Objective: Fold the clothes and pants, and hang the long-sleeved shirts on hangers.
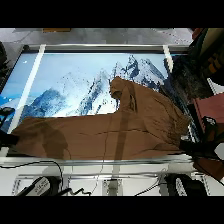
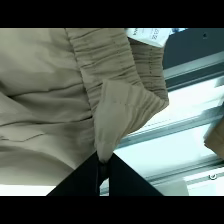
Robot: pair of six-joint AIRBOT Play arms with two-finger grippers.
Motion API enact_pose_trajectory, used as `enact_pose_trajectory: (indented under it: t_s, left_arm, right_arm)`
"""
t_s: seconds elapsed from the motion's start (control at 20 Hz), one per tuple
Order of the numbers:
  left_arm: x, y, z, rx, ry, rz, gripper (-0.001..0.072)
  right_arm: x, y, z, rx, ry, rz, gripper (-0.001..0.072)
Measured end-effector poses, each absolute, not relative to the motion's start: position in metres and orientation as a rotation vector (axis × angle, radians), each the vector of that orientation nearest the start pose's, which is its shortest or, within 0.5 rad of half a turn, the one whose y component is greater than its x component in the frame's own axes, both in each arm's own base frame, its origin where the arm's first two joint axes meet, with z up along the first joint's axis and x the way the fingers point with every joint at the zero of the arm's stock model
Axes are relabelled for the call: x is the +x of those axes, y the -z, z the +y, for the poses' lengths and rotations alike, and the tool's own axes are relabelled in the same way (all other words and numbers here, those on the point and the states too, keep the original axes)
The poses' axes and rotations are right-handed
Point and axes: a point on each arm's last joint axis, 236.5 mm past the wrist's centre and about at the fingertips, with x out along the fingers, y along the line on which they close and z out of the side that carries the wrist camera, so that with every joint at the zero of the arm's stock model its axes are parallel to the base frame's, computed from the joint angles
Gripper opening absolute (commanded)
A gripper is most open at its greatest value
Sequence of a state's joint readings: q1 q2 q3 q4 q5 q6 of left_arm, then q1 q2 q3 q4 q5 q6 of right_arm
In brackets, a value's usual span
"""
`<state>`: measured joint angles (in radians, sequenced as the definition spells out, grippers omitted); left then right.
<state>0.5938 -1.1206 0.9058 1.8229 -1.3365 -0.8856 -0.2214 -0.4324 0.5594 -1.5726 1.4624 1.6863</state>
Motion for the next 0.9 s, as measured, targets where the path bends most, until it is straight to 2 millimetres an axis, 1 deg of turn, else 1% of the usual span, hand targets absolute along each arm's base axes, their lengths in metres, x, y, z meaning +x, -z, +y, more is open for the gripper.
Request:
enact_pose_trajectory:
  t_s: [0.15,0.2,0.25,0.3,0.35,0.45,0.55,0.65,0.7,0.75,0.8,0.9]
  left_arm:
    - [0.184,0.032,0.207,0.31,-0.038,1.753,0.0018]
    - [0.183,0.034,0.209,0.318,-0.039,1.761,0.0022]
    - [0.183,0.036,0.211,0.323,-0.039,1.767,0.0131]
    - [0.182,0.037,0.212,0.33,-0.037,1.771,0.0348]
    - [0.182,0.037,0.213,0.333,-0.037,1.773,0.0467]
    - [0.183,0.038,0.214,0.34,-0.04,1.773,0.0469]
    - [0.184,0.039,0.216,0.341,-0.048,1.77,0.0465]
    - [0.187,0.038,0.217,0.342,-0.061,1.759,0.0464]
    - [0.19,0.037,0.218,0.333,-0.087,1.745,0.0464]
    - [0.197,0.034,0.22,0.323,-0.129,1.715,0.0464]
    - [0.205,0.029,0.221,0.314,-0.169,1.681,0.0464]
    - [0.226,0.013,0.223,0.306,-0.241,1.6,0.0465]
  right_arm:
    - [0.147,-0.002,-0.033,0.247,0.266,1.354,0.0037]
    - [0.142,-0.001,-0.032,0.249,0.266,1.372,0.0099]
    - [0.139,-0.001,-0.032,0.25,0.266,1.388,0.0333]
    - [0.135,0.0,-0.031,0.252,0.265,1.404,0.0619]
    - [0.134,0.0,-0.03,0.252,0.265,1.408,0.0691]
    - [0.135,0.0,-0.031,0.244,0.263,1.405,0.0689]
    - [0.146,-0.002,-0.04,0.215,0.279,1.352,0.0685]
    - [0.169,-0.009,-0.056,0.178,0.318,1.245,0.0617]
    - [0.183,-0.013,-0.066,0.172,0.348,1.186,0.0616]
    - [0.198,-0.019,-0.078,0.171,0.385,1.123,0.0596]
    - [0.211,-0.023,-0.09,0.182,0.42,1.076,0.059]
    - [0.229,-0.024,-0.118,0.221,0.499,1.039,0.059]
